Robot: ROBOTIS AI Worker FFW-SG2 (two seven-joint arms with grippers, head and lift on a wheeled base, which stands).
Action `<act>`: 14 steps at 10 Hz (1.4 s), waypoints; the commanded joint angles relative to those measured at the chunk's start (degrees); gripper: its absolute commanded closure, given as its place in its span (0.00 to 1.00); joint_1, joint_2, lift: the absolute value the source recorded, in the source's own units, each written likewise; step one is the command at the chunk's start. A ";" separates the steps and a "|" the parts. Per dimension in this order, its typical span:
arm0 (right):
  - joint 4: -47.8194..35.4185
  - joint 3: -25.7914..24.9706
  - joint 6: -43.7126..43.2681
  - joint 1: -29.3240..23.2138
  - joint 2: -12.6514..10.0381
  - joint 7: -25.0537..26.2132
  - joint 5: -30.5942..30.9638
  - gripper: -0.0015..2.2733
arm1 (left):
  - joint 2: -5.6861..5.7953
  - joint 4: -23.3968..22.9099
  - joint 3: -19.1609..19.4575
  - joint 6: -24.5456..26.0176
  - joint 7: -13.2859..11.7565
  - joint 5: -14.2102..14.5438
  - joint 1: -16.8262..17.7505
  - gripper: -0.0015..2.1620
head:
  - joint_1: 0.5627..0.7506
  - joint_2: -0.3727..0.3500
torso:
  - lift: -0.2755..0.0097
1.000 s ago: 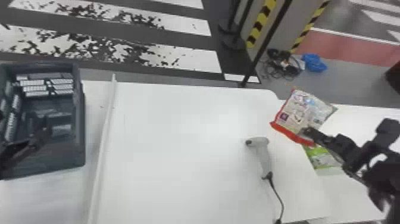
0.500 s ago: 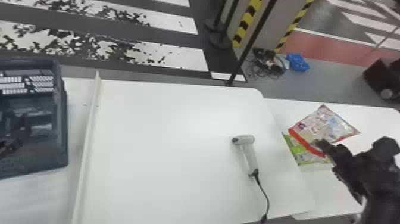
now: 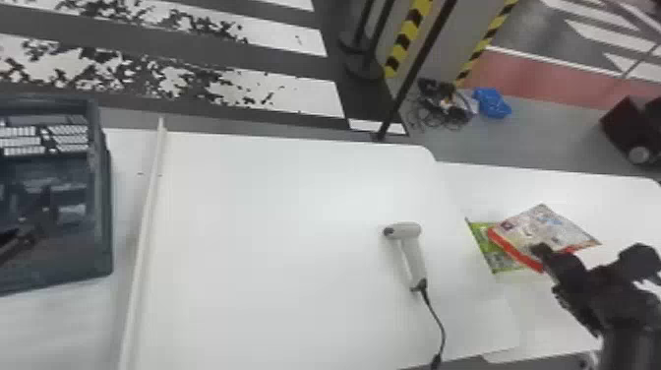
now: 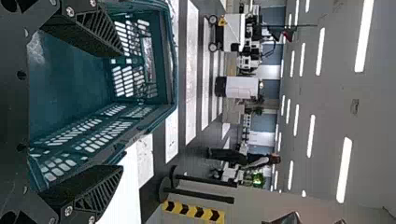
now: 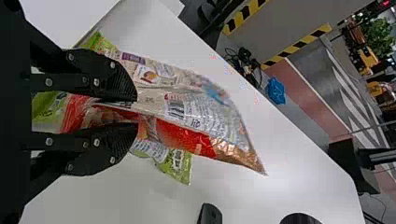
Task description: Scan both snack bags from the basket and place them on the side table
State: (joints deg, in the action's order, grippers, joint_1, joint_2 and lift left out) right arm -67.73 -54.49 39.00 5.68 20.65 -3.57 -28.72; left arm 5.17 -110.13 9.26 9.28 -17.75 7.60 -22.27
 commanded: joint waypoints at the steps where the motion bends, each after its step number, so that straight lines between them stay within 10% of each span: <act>1: 0.76 1.23 -1.25 -0.50 0.09 -1.26 0.51 0.00 | 0.11 0.00 -0.12 0.00 0.00 0.31 0.04 0.07 | 0.70 0.03 | 0.70; 5: -13.74 6.15 -10.92 -6.47 -4.83 -2.49 1.65 0.02 | -0.07 -1.06 -0.73 0.70 0.00 0.13 0.12 0.07 | 0.70 0.03 | 0.70; 11: -48.55 26.80 -17.60 -21.50 -19.86 -1.35 12.99 0.02 | -2.53 -8.26 -3.54 7.56 1.76 -1.62 -0.93 0.07 | 0.70 0.03 | 0.70; 14: -51.62 39.81 -27.97 -28.09 -20.71 0.23 23.62 0.02 | -4.29 -8.09 -6.18 7.03 4.22 -4.00 -2.16 0.07 | 0.70 0.20 | 0.70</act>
State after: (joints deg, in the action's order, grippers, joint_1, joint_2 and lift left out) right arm -119.48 -16.96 13.17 -21.31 0.12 -3.51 -7.04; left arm 1.27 -118.26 3.56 16.50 -13.57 4.12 -24.23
